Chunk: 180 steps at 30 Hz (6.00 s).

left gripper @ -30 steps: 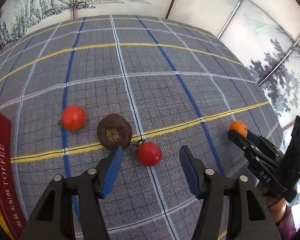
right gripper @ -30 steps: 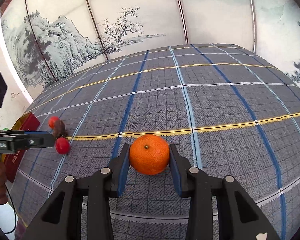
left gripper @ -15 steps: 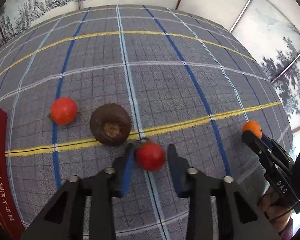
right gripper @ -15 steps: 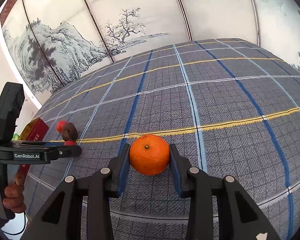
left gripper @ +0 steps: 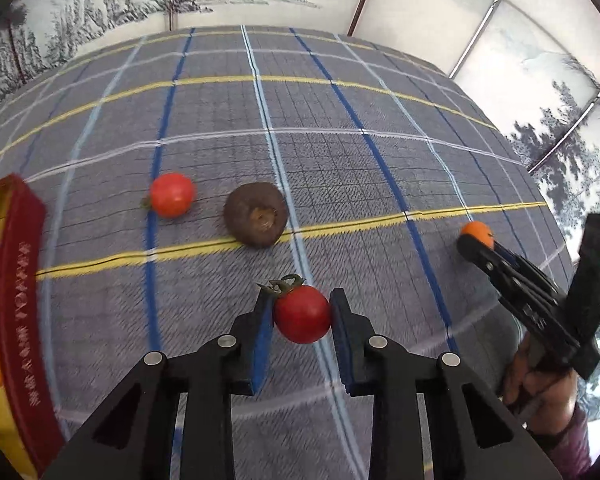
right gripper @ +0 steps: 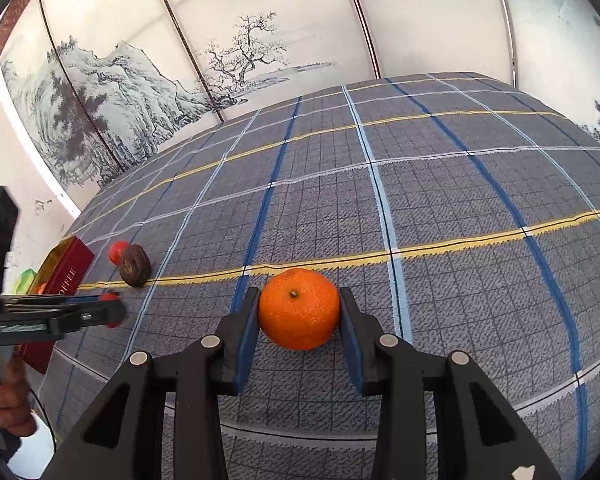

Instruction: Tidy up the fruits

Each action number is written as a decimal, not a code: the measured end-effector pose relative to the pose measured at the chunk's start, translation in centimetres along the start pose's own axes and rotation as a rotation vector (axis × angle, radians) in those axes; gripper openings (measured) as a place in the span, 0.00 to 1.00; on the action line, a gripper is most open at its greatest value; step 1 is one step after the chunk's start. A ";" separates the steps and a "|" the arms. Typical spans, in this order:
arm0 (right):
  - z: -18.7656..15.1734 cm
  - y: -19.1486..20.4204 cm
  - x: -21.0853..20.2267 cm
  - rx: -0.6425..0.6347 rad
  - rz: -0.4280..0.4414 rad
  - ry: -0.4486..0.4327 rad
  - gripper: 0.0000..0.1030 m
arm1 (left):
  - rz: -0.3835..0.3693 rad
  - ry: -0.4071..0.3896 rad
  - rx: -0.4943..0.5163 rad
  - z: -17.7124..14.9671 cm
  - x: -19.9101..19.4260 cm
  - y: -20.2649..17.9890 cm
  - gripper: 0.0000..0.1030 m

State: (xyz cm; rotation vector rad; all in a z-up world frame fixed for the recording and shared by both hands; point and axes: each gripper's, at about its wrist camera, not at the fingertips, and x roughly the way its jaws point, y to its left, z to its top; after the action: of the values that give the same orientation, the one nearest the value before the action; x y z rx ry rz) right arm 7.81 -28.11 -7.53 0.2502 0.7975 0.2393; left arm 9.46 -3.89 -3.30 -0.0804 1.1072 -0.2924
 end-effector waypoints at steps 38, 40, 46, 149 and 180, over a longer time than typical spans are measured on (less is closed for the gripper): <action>0.1 1.2 1.0 -0.059 -0.111 0.043 0.34 | 0.282 -0.182 -0.230 -0.2 -10.2 22.0 0.28; 0.1 1.3 1.0 -0.064 -0.117 0.045 0.34 | 0.274 -0.180 -0.244 0.3 -9.6 22.4 0.28; 0.1 1.4 1.1 -0.072 -0.125 0.047 0.34 | 0.277 -0.162 -0.261 2.0 -7.7 23.4 0.28; -0.3 32.9 1.5 -0.487 0.367 0.119 0.34 | 0.558 -0.301 -0.283 -10.0 -17.0 24.9 0.59; -3.1 40.2 8.7 -0.624 0.378 0.230 0.34 | 0.588 -0.296 -0.280 -10.3 -16.7 27.1 0.60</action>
State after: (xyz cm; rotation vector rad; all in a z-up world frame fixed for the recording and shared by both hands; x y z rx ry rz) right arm 6.69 12.87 -3.06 -0.2252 0.8587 0.8666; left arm -1.41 27.43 0.94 -0.0411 0.8264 0.3921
